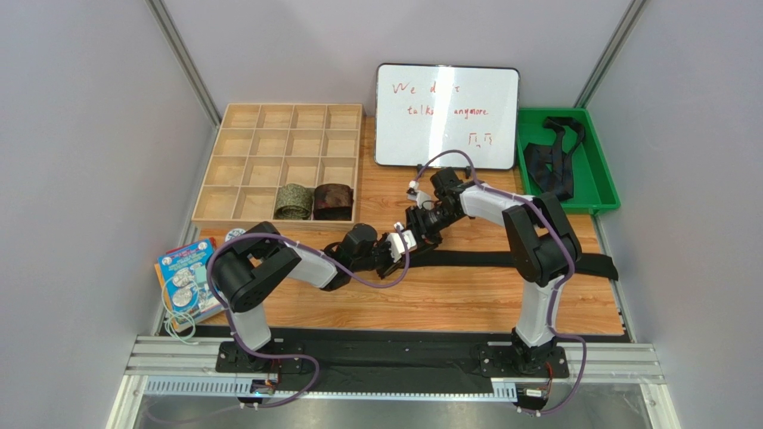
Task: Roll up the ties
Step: Roll the tie at the center of the board.
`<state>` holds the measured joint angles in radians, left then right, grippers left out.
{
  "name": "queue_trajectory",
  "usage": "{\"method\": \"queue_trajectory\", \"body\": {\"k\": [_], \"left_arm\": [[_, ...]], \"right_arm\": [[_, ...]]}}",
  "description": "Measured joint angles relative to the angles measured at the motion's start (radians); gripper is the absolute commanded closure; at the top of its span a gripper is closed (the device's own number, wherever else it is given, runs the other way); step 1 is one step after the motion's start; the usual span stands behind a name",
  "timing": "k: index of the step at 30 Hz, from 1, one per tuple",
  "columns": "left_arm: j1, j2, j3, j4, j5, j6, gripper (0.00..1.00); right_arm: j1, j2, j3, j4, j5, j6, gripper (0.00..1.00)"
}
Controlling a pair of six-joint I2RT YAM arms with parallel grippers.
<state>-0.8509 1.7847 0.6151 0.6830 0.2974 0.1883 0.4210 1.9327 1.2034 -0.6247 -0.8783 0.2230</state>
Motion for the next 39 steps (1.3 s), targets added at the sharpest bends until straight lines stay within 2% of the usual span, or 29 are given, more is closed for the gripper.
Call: {"method": "queue_trajectory", "body": {"k": [12,14,15,16,18,21,22,24,25,27,33,39], "left_arm": [[0.005,-0.019,0.001,-0.041,-0.021,-0.002,0.74],[0.009,-0.021,0.001,-0.045,-0.024,-0.002,0.73],[0.011,-0.022,0.001,-0.046,-0.026,-0.002,0.73],[0.012,-0.022,0.001,-0.047,-0.027,-0.002,0.72],[0.013,-0.025,0.001,-0.052,-0.03,-0.001,0.69],[0.013,-0.029,0.002,-0.059,-0.035,-0.002,0.6],[0.014,-0.032,0.002,-0.063,-0.041,-0.002,0.52],[0.016,-0.039,0.001,-0.07,-0.04,-0.005,0.43],[0.02,-0.043,-0.001,-0.074,-0.034,-0.007,0.33],[0.037,-0.057,-0.029,-0.063,-0.006,-0.029,0.24],[0.092,-0.095,-0.124,0.026,0.061,-0.079,0.21],[0.097,-0.052,-0.13,0.135,0.092,-0.106,0.21]], "right_arm": [[0.03,0.012,-0.047,0.097,0.101,0.09,0.59],[0.034,0.012,-0.051,0.118,0.101,0.105,0.72],[0.035,0.012,-0.053,0.128,0.099,0.109,0.85],[0.037,0.012,-0.053,0.136,0.098,0.116,0.92],[0.039,0.012,-0.053,0.15,0.105,0.119,1.0],[0.041,0.015,-0.054,0.164,0.1,0.125,1.0],[0.039,0.019,-0.056,0.172,0.095,0.126,1.0],[0.034,0.039,-0.06,0.191,0.079,0.128,1.0],[0.027,0.05,-0.063,0.201,0.071,0.129,1.0],[0.012,0.071,-0.07,0.224,0.019,0.129,1.0],[-0.074,0.132,-0.086,0.289,-0.14,0.132,1.0],[-0.115,0.179,-0.111,0.359,-0.256,0.156,1.0]]}}
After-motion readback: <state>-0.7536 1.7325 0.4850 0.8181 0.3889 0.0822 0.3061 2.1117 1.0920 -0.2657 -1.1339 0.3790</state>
